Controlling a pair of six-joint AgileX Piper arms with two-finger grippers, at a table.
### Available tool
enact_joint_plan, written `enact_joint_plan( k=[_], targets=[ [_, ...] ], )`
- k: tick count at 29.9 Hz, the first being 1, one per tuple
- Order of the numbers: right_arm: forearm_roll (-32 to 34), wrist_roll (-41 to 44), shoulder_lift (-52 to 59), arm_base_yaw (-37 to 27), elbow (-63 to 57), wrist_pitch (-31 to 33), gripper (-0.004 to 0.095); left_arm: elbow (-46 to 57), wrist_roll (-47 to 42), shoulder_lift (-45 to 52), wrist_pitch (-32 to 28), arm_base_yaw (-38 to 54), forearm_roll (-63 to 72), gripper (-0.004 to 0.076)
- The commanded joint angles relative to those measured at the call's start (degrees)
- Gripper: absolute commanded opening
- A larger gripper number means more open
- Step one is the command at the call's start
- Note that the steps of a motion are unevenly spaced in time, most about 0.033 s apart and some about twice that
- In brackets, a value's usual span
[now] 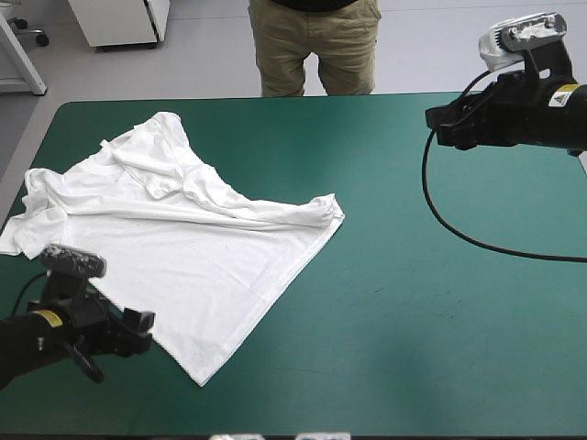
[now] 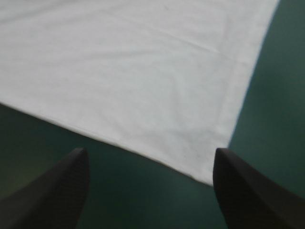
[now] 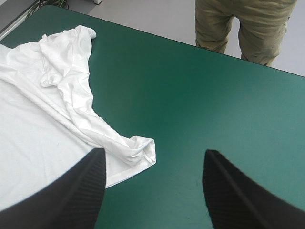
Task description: Fold the cloth
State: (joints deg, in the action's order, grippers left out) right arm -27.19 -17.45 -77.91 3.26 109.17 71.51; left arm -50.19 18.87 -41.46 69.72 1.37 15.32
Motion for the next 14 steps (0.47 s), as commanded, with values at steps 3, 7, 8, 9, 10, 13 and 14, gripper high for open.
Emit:
enact_joint_plan(
  k=[3, 7, 8, 9, 10, 13, 14],
  targets=[
    [-1.23, -1.01, 1.62, -0.59, 1.37, -2.07, 0.0536, 4.75, 2.11, 2.21, 2.29, -4.41, 1.59, 0.0511],
    [-1.62, -1.01, 1.62, -0.59, 1.37, -2.67, 0.0536, 6.65, 2.11, 1.44, 2.40, -6.72, 1.09, 0.0510],
    [-1.62, -1.01, 1.62, -0.59, 1.37, -2.81, 0.0536, 6.86, 2.24, 0.59, 2.40, -7.49, 1.85, 0.0510],
    [-1.74, -1.01, 1.62, -0.59, 1.37, -3.05, 0.0537, 7.03, 2.97, -0.52, 2.40, -8.39, 3.14, 0.0510],
    [-1.74, -1.01, 1.52, -0.59, 1.37, -3.17, 0.0536, 7.43, 3.73, -1.88, 2.40, -9.16, 4.33, 0.0510],
    [-1.74, -1.01, 1.52, -0.59, 1.37, -3.17, 0.0537, 7.53, 5.52, -6.03, 2.53, -12.95, 5.78, 0.0504],
    [-1.74, -1.01, 1.52, -0.59, 1.37, -3.17, 0.0537, 7.53, 5.52, -7.32, 2.32, -14.34, 4.98, 0.0496]
  ],
)
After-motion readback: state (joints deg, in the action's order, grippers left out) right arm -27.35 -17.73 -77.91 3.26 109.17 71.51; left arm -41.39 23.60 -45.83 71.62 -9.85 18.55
